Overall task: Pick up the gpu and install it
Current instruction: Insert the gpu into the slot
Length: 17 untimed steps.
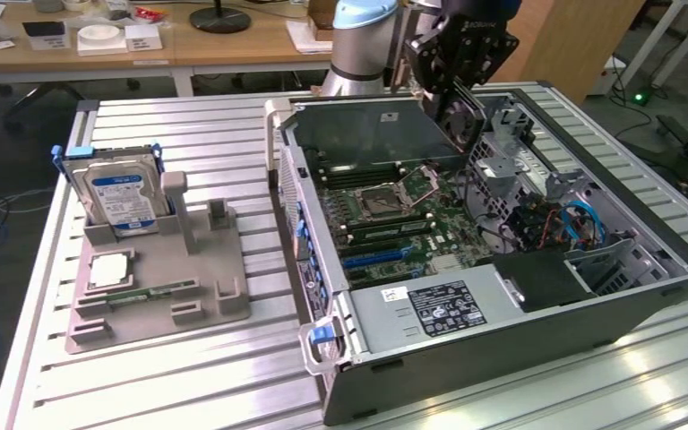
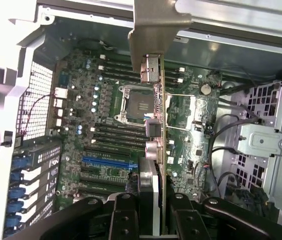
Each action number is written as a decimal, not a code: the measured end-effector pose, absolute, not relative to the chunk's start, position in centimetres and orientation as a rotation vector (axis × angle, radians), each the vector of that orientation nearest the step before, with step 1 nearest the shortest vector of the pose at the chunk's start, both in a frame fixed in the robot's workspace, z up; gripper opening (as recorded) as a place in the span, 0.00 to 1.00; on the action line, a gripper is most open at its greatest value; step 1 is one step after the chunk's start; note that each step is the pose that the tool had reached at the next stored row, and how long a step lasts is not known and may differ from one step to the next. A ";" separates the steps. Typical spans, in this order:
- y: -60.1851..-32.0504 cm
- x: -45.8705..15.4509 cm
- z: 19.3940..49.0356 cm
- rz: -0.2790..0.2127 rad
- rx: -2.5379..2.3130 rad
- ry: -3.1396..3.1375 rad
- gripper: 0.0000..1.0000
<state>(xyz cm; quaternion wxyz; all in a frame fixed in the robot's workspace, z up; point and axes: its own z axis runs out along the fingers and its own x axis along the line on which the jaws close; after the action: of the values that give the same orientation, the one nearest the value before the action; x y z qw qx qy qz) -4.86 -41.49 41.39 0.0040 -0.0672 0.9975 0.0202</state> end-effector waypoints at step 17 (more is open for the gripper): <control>-41.6 -4.9 41.4 0.064 -0.403 3.110 0.28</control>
<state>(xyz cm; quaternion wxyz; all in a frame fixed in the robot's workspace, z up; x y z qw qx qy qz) -4.86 -41.57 41.39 0.0027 -0.1285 0.9915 0.0204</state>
